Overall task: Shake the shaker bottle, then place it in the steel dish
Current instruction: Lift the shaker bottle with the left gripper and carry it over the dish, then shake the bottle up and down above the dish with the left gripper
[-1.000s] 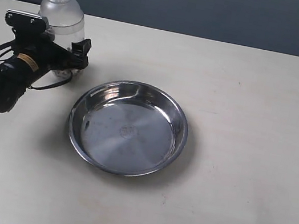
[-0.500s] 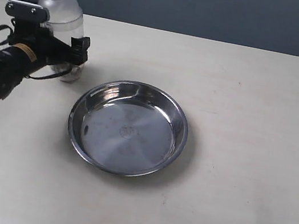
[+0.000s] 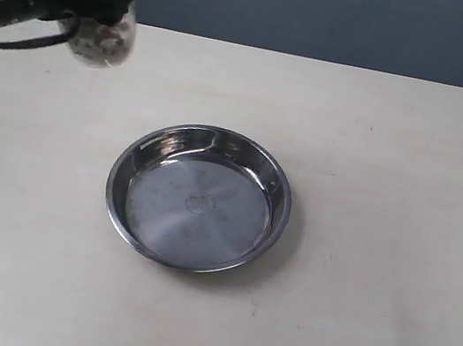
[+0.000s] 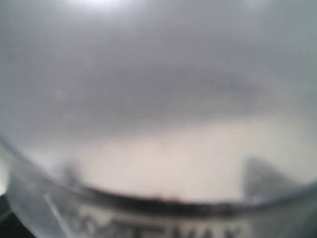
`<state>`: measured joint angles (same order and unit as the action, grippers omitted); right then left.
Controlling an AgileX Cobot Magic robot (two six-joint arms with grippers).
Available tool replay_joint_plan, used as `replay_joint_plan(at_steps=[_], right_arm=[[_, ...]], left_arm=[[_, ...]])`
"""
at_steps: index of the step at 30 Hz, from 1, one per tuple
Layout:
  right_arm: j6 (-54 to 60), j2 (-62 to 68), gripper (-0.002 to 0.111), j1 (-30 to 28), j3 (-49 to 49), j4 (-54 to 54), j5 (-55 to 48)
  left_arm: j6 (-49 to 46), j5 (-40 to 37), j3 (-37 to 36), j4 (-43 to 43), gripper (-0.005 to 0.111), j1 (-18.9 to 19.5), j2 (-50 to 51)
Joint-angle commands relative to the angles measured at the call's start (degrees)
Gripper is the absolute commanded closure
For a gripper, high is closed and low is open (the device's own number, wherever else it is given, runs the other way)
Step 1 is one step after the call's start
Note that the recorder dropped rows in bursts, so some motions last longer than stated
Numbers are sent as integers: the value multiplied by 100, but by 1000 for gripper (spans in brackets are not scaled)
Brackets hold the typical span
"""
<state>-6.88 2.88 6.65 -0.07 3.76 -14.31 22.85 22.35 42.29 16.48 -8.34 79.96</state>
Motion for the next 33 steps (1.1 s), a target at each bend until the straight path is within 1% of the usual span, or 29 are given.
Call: replay_joint_plan(at_steps=[1,3,4,6,7,8,9,10,11,12,13,14,15,17,18,20,21,22,23,24,25,26,27,28,29,30,31,32,33], right_arm=[[20,22,109,18,7,-4,80],[20,22,109,18,7,-4,80],[20,22,109,18,7,-4,80],[20,22,109,18,7,-4,80],[20,22,109,18,7,-4,80],[20,22,109,18,7,-4,80],[20,22,109,18,7,-4,80],[20,22,109,18,7,-4,80],[20,22,109,18,7,-4,80],[20,22,109,18,7,-4,80],[20,22,109,18,7,-4,80],[20,22,109,18,7,-4,80],[20,22,109,18,7,-4,80],[20,22,109,18,7,-4,90],[20,22,109,18,7,-4,90],[20,22,109,18,7,-4,90],[20,22,109,18,7,-4,90],[20,22,109,18,7,-4,90],[20,22,109,18,7,-4,90],[20,22,109,18,7,-20,90],[20,22,109,18,7,-20,90],[20,22,109,18,7,-20,90],[20,22,109,18,7,-20,90],[20,22,109,18,7,-20,90],[20,22,109,18,7,-20,90],[20,22,109,18,7,-20,90],[20,22,109,18,7,-20,90],[20,22,109,18,7,-48,69],[20,22,109,18,7,-48,69]], left_arm=[[782,-89,-520,686,106,-1381,-817],[308,-584,-617,363,106,-1691,-910],[-19,-793,-617,-191,106,-1604,-925],[-1181,-767,-664,-2143,106,-1096,-925],[-1362,-426,-694,-3287,106,-889,-914],[-1284,-505,-642,-2647,106,-1104,-946],[-928,-1258,-506,-703,106,-1788,-993],[-796,-1576,-479,49,106,-2133,-1008],[-649,-1512,-527,-179,106,-2123,-937],[-581,-1215,-573,-940,106,-1866,-838],[-316,-844,-607,-1805,106,-1832,-656],[-420,-988,-571,-907,106,-2139,-657],[-508,-1340,-544,417,106,-2374,-624],[-432,-1138,-544,-1785,106,-1368,-273],[-261,-1146,-544,-2038,106,-1440,-218],[-272,-1667,-530,799,106,-2497,-428],[-250,-1624,-530,600,106,-2317,-414],[-180,-1381,-530,-874,106,-1685,-289],[37,-1168,-530,-1849,106,-1473,-226],[31,-1119,-514,-1648,106,-1638,-265],[-56,-1212,-500,-727,106,-1947,-352],[-95,-1477,-490,628,106,-2383,-489],[-6,-1708,-490,1323,106,-2647,-564],[87,-1730,-490,1204,106,-2590,-564],[136,-1610,-490,524,106,-2240,-493],[259,-1474,-490,-520,106,-1819,-389],[530,-1356,-485,-1283,106,-1630,-323],[475,-1381,-475,-1216,106,-1843,-384],[346,-1510,-477,-192,106,-2266,-516]])
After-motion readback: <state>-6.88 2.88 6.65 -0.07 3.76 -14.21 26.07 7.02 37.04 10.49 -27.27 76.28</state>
